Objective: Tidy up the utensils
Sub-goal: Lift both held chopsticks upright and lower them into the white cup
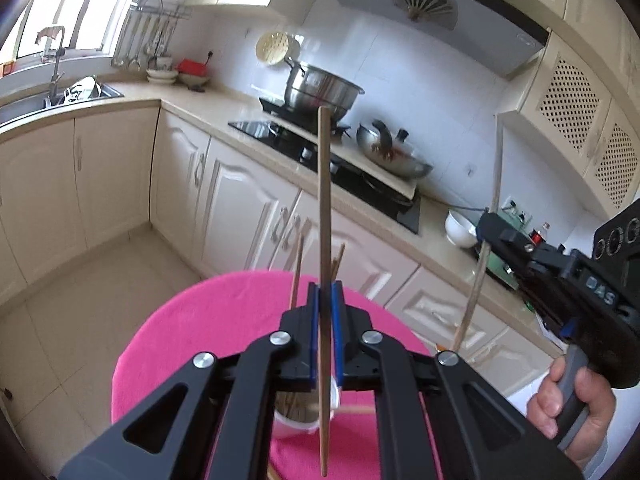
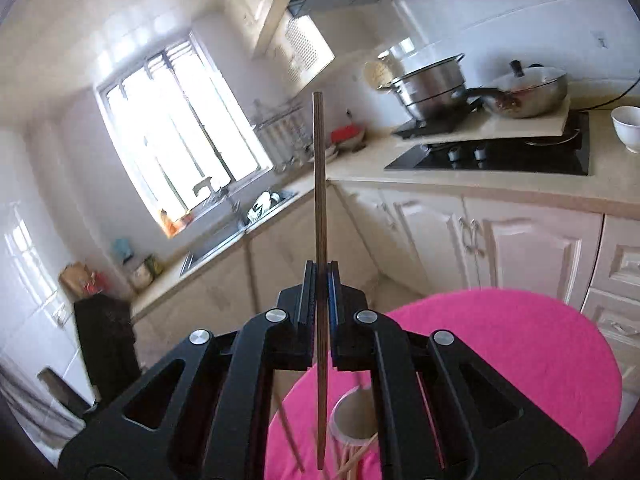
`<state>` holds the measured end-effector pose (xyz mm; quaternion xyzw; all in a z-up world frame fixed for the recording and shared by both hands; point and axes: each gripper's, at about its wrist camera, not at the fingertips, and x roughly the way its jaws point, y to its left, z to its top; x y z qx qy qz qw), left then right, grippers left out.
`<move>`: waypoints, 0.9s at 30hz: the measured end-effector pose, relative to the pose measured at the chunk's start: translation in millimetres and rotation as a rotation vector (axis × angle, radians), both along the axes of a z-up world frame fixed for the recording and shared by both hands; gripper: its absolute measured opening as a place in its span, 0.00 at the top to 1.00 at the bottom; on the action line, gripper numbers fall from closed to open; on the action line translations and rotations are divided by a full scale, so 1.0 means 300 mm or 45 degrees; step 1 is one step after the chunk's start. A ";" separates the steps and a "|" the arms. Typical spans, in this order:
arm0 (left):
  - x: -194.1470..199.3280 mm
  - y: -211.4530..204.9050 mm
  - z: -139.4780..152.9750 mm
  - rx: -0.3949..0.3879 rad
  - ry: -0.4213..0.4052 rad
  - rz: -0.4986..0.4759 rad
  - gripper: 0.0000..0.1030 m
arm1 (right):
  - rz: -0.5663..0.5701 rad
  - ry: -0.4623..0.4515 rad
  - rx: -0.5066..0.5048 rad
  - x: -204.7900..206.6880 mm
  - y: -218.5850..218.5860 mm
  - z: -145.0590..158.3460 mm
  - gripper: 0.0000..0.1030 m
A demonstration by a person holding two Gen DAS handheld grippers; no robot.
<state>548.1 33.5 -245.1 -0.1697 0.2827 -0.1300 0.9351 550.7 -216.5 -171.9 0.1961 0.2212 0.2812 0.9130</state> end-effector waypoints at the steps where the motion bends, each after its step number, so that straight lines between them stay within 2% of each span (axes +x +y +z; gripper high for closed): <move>1: 0.013 -0.004 -0.004 0.002 -0.005 0.008 0.94 | -0.001 -0.001 0.021 0.038 -0.011 -0.017 0.95; 5: 0.065 -0.001 -0.039 0.000 -0.013 0.048 0.94 | -0.003 0.000 0.003 0.116 -0.002 -0.098 0.95; 13: 0.159 -0.021 -0.133 0.068 -0.025 0.109 0.94 | 0.023 0.032 -0.031 0.190 0.046 -0.259 0.94; 20: 0.165 -0.040 -0.211 0.137 -0.011 0.112 0.94 | 0.063 0.014 -0.142 0.176 0.090 -0.324 0.94; 27: 0.101 -0.044 -0.243 0.172 0.007 0.089 0.94 | 0.081 0.029 -0.202 0.107 0.087 -0.342 0.94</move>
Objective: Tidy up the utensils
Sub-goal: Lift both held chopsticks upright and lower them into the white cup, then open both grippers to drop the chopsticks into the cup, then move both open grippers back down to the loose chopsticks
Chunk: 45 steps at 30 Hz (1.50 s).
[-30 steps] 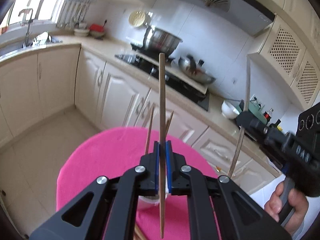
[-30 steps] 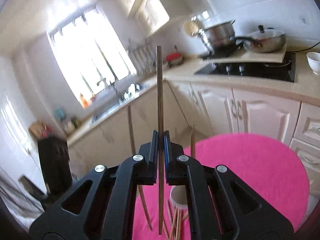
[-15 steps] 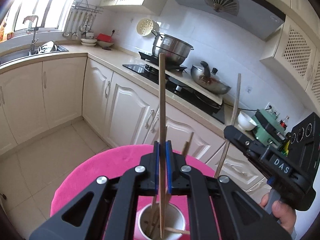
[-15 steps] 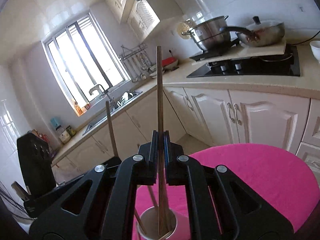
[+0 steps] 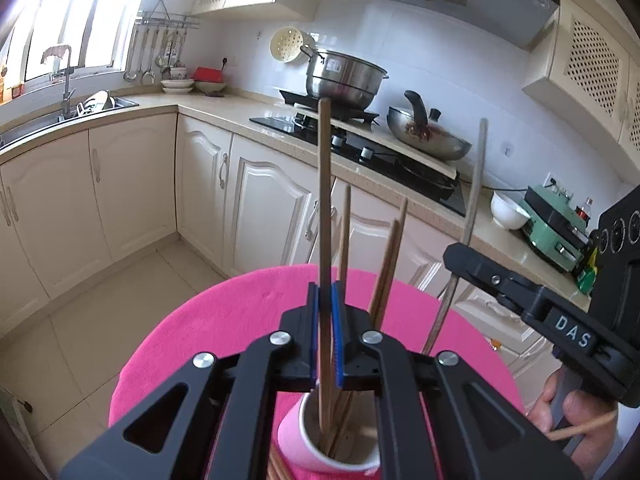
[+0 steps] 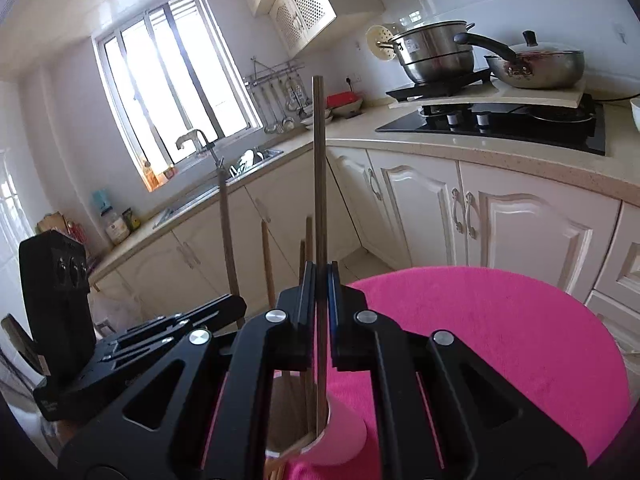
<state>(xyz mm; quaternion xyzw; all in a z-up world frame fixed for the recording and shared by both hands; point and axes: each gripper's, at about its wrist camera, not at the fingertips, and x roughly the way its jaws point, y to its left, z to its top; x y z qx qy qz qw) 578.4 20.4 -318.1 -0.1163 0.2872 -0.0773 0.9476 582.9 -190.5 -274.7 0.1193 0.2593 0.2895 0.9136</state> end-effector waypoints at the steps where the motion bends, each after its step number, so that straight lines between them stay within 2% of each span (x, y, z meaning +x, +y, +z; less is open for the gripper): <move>1: -0.013 0.003 -0.004 -0.002 0.008 0.001 0.94 | 0.002 0.003 -0.012 -0.018 -0.001 0.000 0.94; 9: -0.090 -0.002 -0.034 0.013 0.068 -0.041 0.94 | -0.018 0.066 -0.065 -0.118 0.002 -0.028 0.94; 19: -0.130 -0.005 -0.040 0.012 0.126 -0.078 0.93 | -0.023 0.166 -0.100 -0.166 0.026 -0.053 0.93; 21: -0.131 -0.004 -0.032 0.002 0.128 -0.081 0.90 | -0.023 0.168 -0.110 -0.168 0.033 -0.043 0.93; 22: -0.134 -0.001 -0.027 -0.001 0.128 -0.079 0.81 | -0.023 0.179 -0.115 -0.165 0.036 -0.037 0.93; 23: -0.137 0.002 -0.020 -0.004 0.126 -0.075 0.78 | -0.022 0.193 -0.115 -0.162 0.038 -0.033 0.92; 28: -0.150 0.010 0.013 -0.025 0.122 -0.091 0.78 | -0.027 0.196 -0.119 -0.173 0.045 0.001 0.91; 30: -0.160 0.011 0.030 -0.026 0.111 -0.094 0.77 | -0.031 0.195 -0.118 -0.181 0.045 0.014 0.83; 32: -0.168 0.017 0.040 -0.032 0.111 -0.096 0.77 | -0.034 0.190 -0.125 -0.191 0.047 0.028 0.62; 33: -0.174 0.020 0.047 -0.037 0.111 -0.096 0.77 | -0.044 0.177 -0.132 -0.200 0.046 0.038 0.57; 45: -0.258 0.089 0.089 -0.029 0.142 -0.086 0.72 | -0.145 0.115 -0.113 -0.289 -0.021 0.173 0.52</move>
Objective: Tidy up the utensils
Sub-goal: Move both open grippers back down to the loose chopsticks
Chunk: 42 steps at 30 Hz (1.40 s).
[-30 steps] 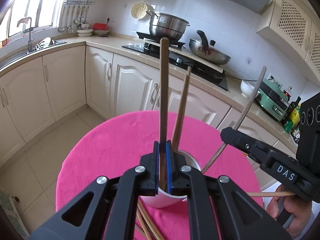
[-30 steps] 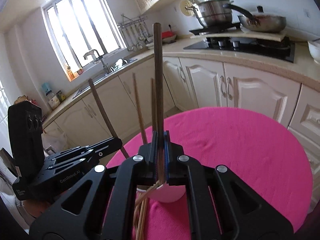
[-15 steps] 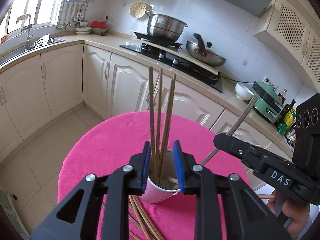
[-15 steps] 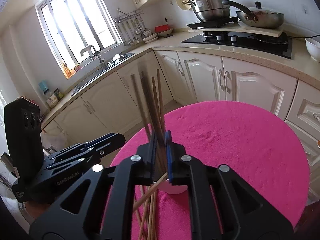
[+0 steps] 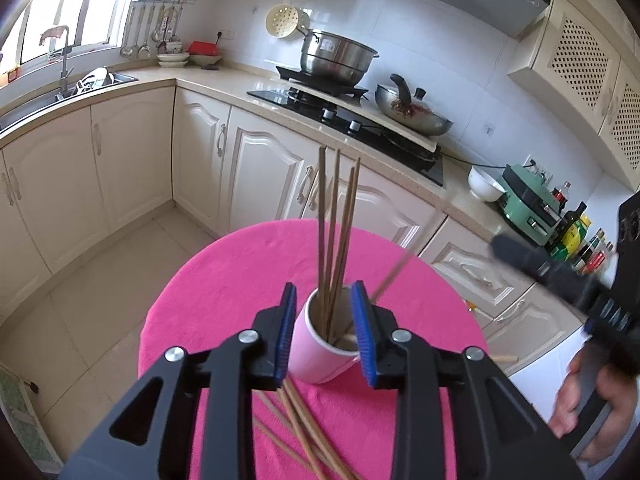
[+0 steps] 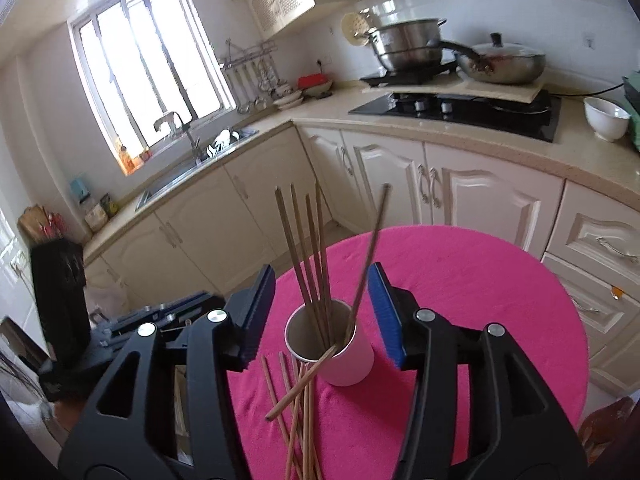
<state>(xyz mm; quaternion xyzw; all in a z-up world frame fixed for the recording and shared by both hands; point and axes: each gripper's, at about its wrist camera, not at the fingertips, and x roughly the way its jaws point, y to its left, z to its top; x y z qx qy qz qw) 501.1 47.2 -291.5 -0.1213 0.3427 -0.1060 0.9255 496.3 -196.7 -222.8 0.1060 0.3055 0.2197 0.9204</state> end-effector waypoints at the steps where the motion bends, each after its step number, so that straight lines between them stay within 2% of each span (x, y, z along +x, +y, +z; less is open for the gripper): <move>1: -0.006 0.007 -0.003 0.007 0.012 0.003 0.71 | -0.026 -0.009 0.003 -0.012 -0.014 0.014 0.52; 4: -0.029 0.029 -0.039 -0.008 0.079 0.017 0.71 | -0.104 -0.011 0.026 -0.048 -0.064 0.032 0.51; 7: -0.048 0.041 -0.095 0.004 0.164 0.032 0.71 | -0.170 0.039 0.006 -0.079 -0.102 -0.006 0.51; 13: -0.052 0.029 -0.271 -0.024 0.428 0.010 0.71 | -0.227 0.192 -0.107 -0.128 -0.106 -0.170 0.51; 17: -0.038 -0.020 -0.385 0.028 0.585 -0.019 0.71 | -0.233 0.328 -0.122 -0.138 -0.088 -0.300 0.51; 19: -0.032 -0.039 -0.423 0.041 0.629 -0.032 0.71 | -0.221 0.378 -0.120 -0.146 -0.077 -0.351 0.51; 24: -0.003 -0.072 -0.489 0.064 0.716 -0.028 0.71 | -0.166 0.462 -0.133 -0.157 -0.043 -0.434 0.51; 29: 0.019 -0.113 -0.535 0.137 0.782 -0.040 0.72 | -0.137 0.501 -0.124 -0.151 -0.031 -0.468 0.51; 34: 0.052 -0.152 -0.568 0.184 0.826 -0.037 0.87 | -0.115 0.529 -0.117 -0.133 -0.028 -0.492 0.51; 39: 0.060 -0.164 -0.573 0.195 0.837 -0.046 0.88 | -0.084 0.559 -0.127 -0.109 -0.020 -0.511 0.51; 42: 0.060 -0.153 -0.575 0.160 0.839 -0.045 0.89 | -0.054 0.578 -0.144 -0.094 0.000 -0.523 0.51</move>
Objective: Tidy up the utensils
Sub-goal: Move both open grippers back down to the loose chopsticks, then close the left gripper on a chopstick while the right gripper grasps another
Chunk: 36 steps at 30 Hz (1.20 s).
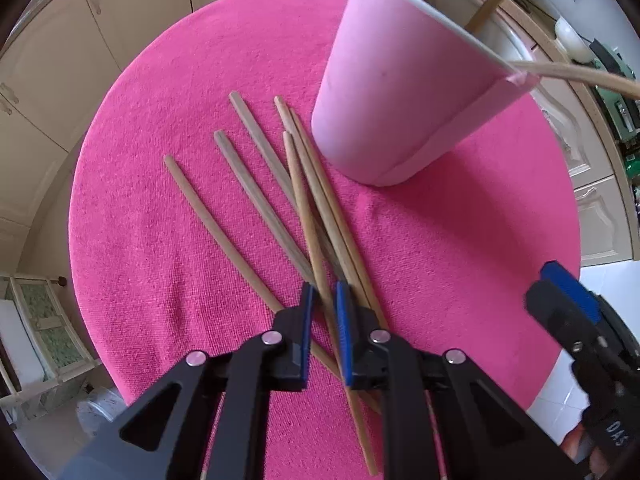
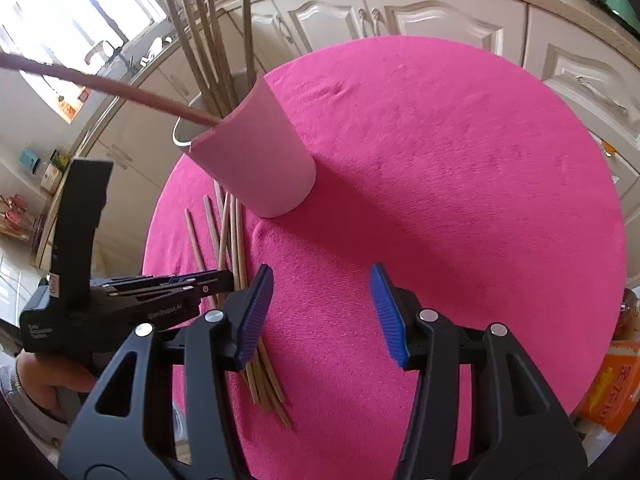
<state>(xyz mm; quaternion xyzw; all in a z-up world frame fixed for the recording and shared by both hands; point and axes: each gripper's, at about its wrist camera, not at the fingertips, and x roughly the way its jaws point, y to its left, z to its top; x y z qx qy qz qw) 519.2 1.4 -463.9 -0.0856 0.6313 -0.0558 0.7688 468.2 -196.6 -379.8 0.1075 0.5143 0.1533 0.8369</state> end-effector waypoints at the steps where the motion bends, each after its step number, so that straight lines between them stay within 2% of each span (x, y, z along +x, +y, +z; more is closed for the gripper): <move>1: -0.001 0.011 0.001 -0.015 0.000 0.005 0.90 | 0.017 0.005 -0.009 0.005 0.016 -0.007 0.51; 3: -0.006 0.051 0.005 -0.058 -0.003 0.024 0.95 | 0.052 0.015 -0.030 0.009 0.043 -0.018 0.51; 11: -0.030 0.174 0.061 -0.128 -0.040 0.084 0.95 | 0.171 0.051 -0.073 0.024 0.171 -0.070 0.52; 13: -0.032 0.210 0.072 -0.130 -0.044 0.104 0.95 | 0.184 0.049 -0.091 0.032 0.202 -0.079 0.58; 14: -0.035 0.228 0.076 -0.129 -0.046 0.115 0.95 | 0.197 0.055 -0.102 0.040 0.219 -0.085 0.66; 21: -0.052 0.317 0.082 -0.135 -0.046 0.178 0.95 | 0.238 0.088 -0.172 0.066 0.289 -0.125 0.69; 25: -0.059 0.319 0.074 -0.143 -0.042 0.195 0.95 | 0.246 0.084 -0.196 0.071 0.314 -0.130 0.70; 27: -0.065 0.320 0.074 -0.145 -0.042 0.196 0.95 | 0.234 0.081 -0.217 0.077 0.321 -0.128 0.75; 33: -0.070 0.326 0.071 -0.148 -0.043 0.196 0.95 | 0.257 0.099 -0.282 0.075 0.356 -0.144 0.80; 34: -0.076 0.336 0.071 -0.150 -0.042 0.194 0.95 | 0.260 0.097 -0.289 0.074 0.360 -0.144 0.82; 35: -0.077 0.338 0.072 -0.152 -0.042 0.192 0.95 | 0.262 0.098 -0.292 0.076 0.361 -0.142 0.92; 36: -0.074 0.333 0.072 -0.151 -0.042 0.192 0.95 | 0.264 0.102 -0.285 0.079 0.371 -0.141 0.93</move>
